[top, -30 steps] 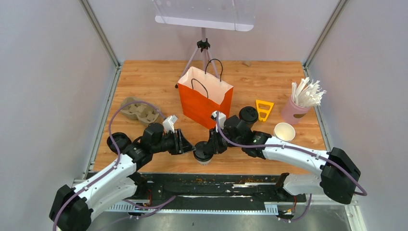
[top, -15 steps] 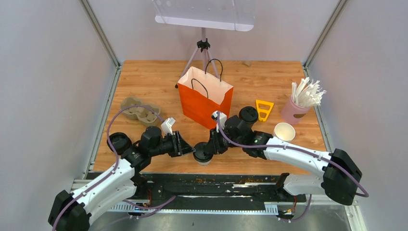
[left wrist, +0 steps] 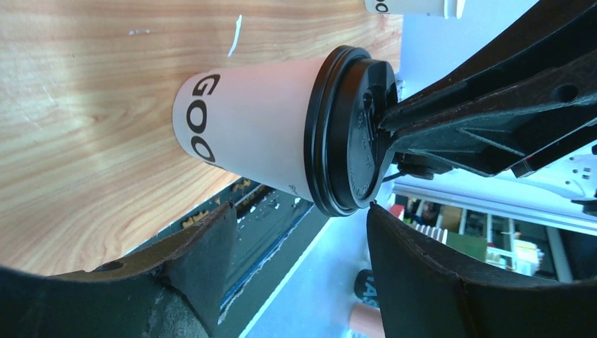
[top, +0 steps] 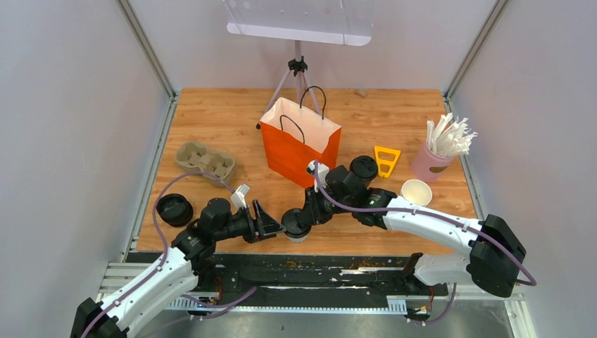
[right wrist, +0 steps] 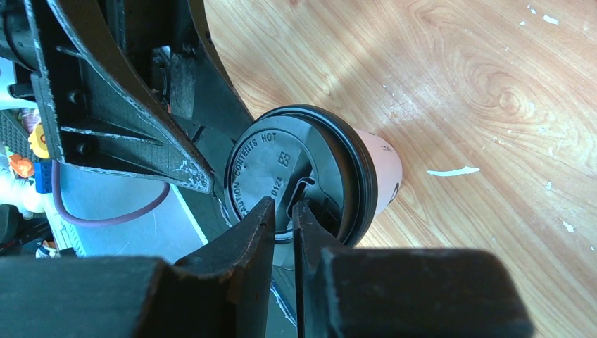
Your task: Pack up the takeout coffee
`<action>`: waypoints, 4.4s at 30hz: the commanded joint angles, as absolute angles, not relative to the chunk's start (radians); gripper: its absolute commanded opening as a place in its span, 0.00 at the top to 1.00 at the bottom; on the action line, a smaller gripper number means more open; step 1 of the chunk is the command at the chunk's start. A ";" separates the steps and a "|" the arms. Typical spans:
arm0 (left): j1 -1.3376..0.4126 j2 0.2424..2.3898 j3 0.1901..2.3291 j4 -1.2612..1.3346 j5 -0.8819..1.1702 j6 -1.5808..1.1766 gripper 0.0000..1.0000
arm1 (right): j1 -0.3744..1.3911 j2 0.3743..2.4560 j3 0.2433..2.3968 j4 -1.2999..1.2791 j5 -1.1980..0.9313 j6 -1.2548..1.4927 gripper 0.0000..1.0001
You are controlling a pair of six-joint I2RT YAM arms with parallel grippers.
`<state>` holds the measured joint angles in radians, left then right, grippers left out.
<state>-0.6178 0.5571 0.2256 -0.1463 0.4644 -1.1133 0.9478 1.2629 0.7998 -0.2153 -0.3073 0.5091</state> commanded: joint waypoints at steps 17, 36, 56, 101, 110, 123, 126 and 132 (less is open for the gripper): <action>-0.648 0.557 0.243 -0.071 0.449 -1.240 0.28 | 0.959 1.233 0.844 -0.216 -0.371 0.562 0.81; -0.649 0.658 0.227 -0.041 0.428 -1.184 0.42 | 1.003 1.293 0.807 -0.179 -0.396 0.563 0.86; -0.650 0.758 0.233 0.006 0.442 -1.153 0.41 | 1.002 1.239 0.677 -0.166 -0.318 0.582 0.87; -0.836 0.782 0.136 -0.169 0.199 -1.273 0.60 | 1.003 1.201 0.569 -0.059 -0.227 0.709 0.86; -0.839 0.673 0.220 -0.174 0.191 -1.251 0.51 | 1.003 1.174 0.663 -0.127 -0.239 0.656 0.85; -0.839 0.699 0.490 -0.400 0.035 -1.035 0.39 | 1.003 1.097 0.796 -0.261 -0.217 0.597 0.80; -0.839 0.766 0.525 -0.388 0.032 -0.991 0.39 | 1.003 1.098 0.778 -0.265 -0.200 0.597 0.80; -0.839 0.873 0.549 -0.397 0.019 -0.932 0.49 | 1.003 1.119 0.736 -0.259 -0.159 0.593 0.82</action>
